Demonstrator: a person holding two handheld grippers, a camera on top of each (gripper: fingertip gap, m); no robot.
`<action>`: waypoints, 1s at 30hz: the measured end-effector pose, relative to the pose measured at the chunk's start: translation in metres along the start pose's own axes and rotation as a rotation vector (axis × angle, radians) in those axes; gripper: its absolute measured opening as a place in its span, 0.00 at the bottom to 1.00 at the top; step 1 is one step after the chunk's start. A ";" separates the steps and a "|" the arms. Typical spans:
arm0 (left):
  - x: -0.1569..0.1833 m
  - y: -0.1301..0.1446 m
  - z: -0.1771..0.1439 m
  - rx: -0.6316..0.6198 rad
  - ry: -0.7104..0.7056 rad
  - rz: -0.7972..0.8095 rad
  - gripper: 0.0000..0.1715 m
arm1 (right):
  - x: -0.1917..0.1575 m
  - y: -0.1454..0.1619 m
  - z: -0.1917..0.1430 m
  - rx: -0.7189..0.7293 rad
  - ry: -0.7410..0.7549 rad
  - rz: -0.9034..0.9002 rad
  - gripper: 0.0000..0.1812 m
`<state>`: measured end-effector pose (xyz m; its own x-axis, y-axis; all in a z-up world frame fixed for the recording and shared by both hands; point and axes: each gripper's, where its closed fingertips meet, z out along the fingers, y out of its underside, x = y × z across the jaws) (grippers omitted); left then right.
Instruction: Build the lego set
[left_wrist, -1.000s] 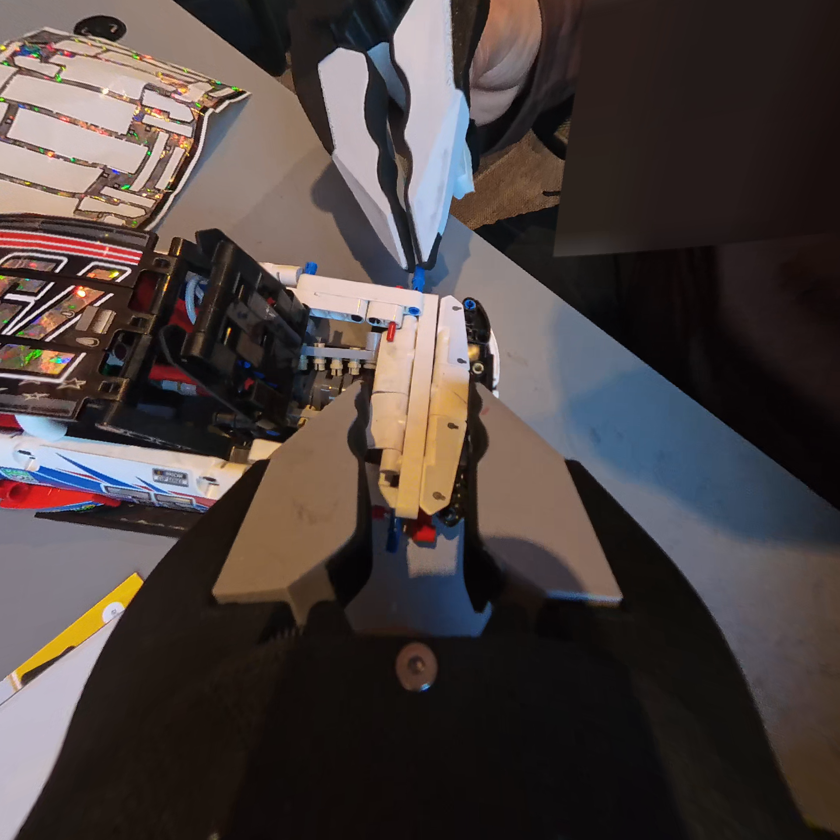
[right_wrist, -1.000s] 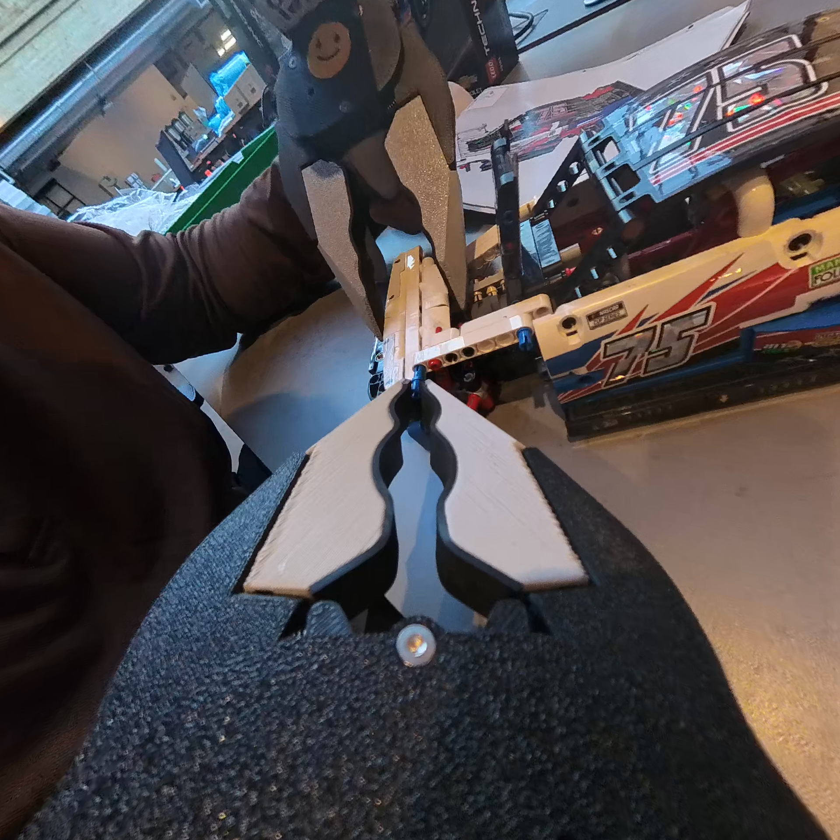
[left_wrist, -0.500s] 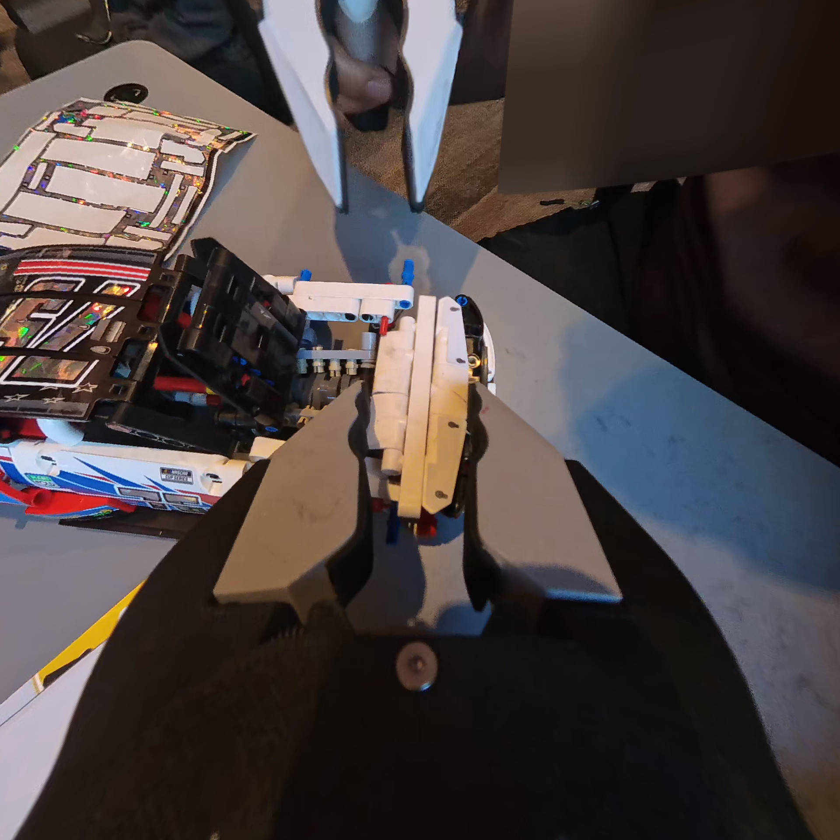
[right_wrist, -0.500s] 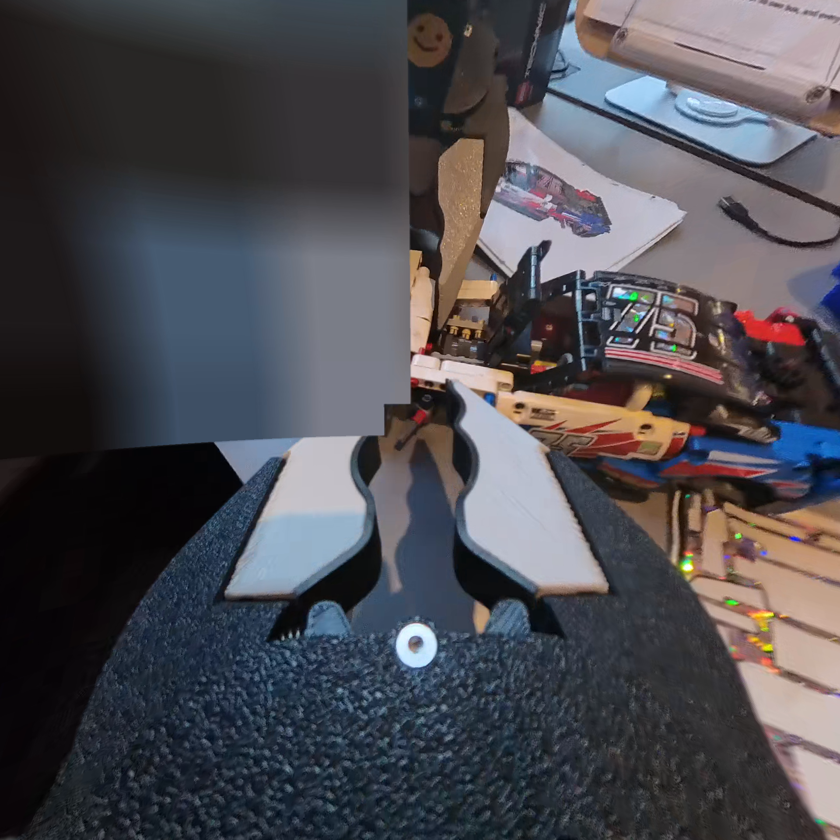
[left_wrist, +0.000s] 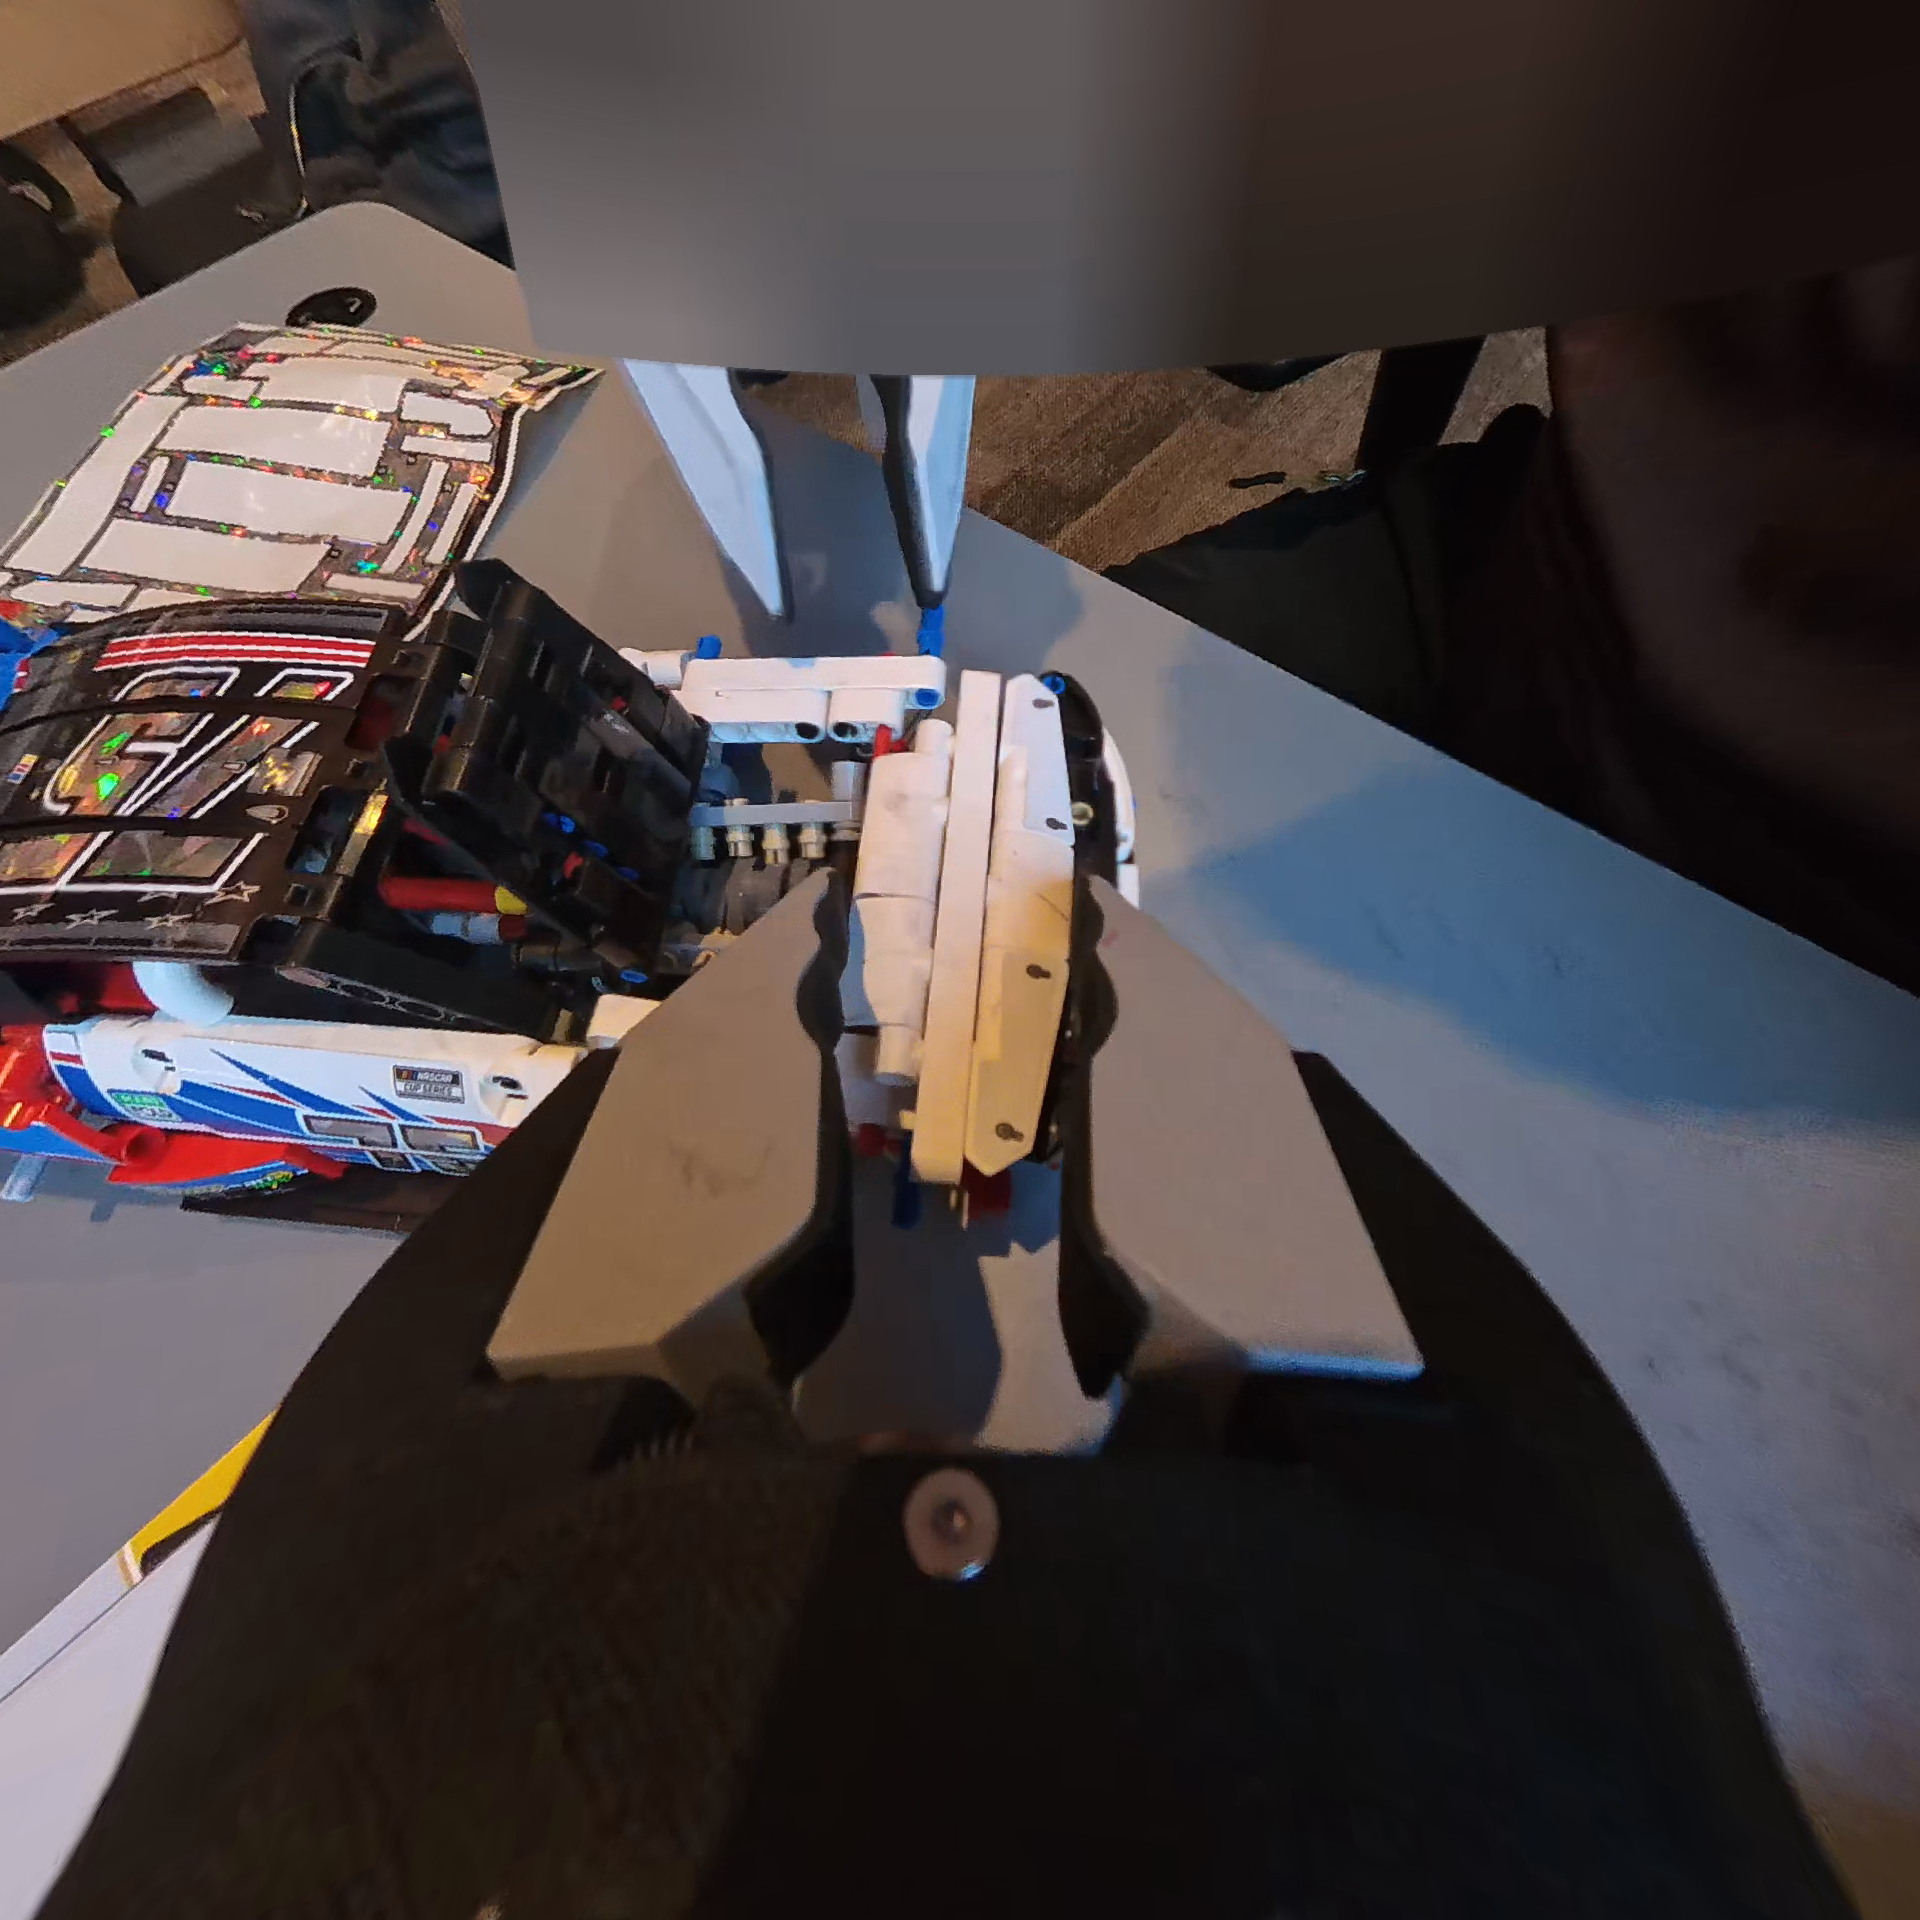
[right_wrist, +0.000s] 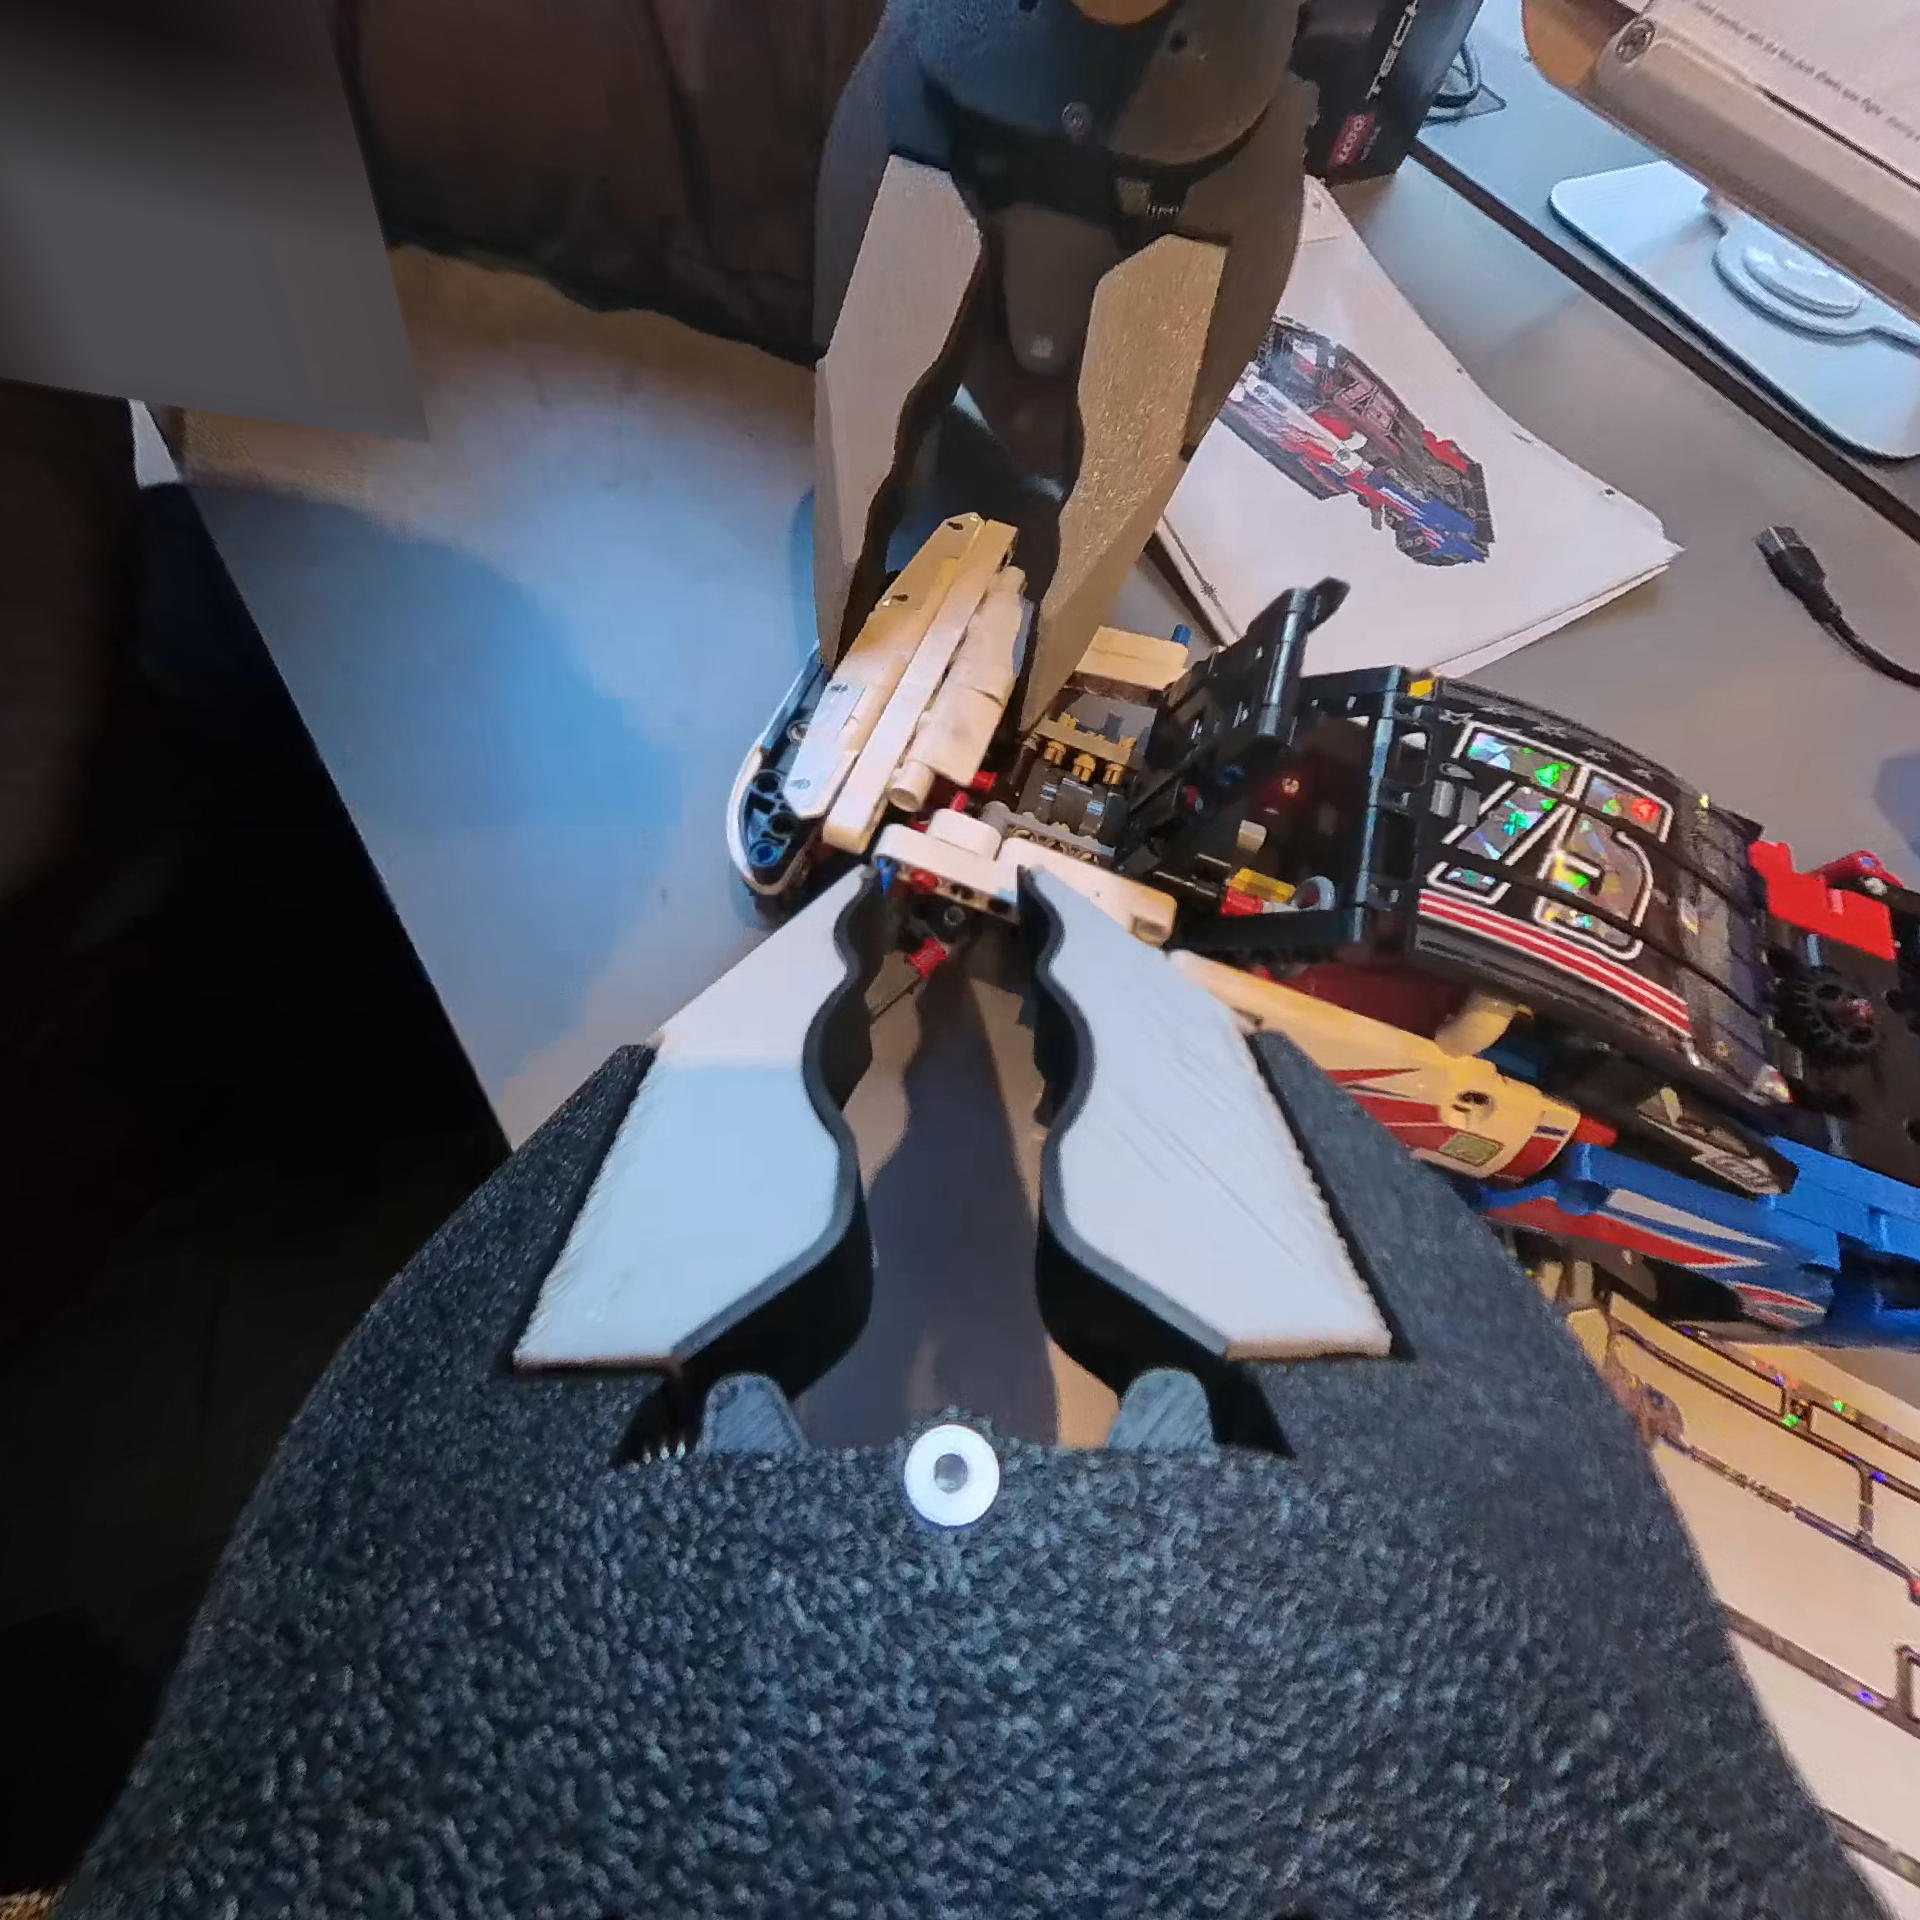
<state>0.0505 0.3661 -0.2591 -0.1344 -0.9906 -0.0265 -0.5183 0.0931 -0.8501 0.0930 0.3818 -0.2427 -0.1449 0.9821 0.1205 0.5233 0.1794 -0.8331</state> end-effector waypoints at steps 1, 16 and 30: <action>-0.001 0.000 0.001 0.003 -0.002 -0.004 0.24 | -0.001 0.002 0.000 0.000 -0.008 -0.004 0.14; -0.001 -0.002 0.006 0.018 0.057 -0.070 0.23 | -0.004 0.006 0.003 -0.057 -0.144 -0.134 0.18; -0.001 -0.003 0.009 0.020 0.054 -0.061 0.23 | -0.001 0.016 0.011 -0.283 -0.195 -0.346 0.32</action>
<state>0.0600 0.3659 -0.2609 -0.1491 -0.9874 0.0537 -0.5101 0.0302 -0.8596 0.0922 0.3830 -0.2619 -0.4914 0.8376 0.2385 0.6201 0.5288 -0.5795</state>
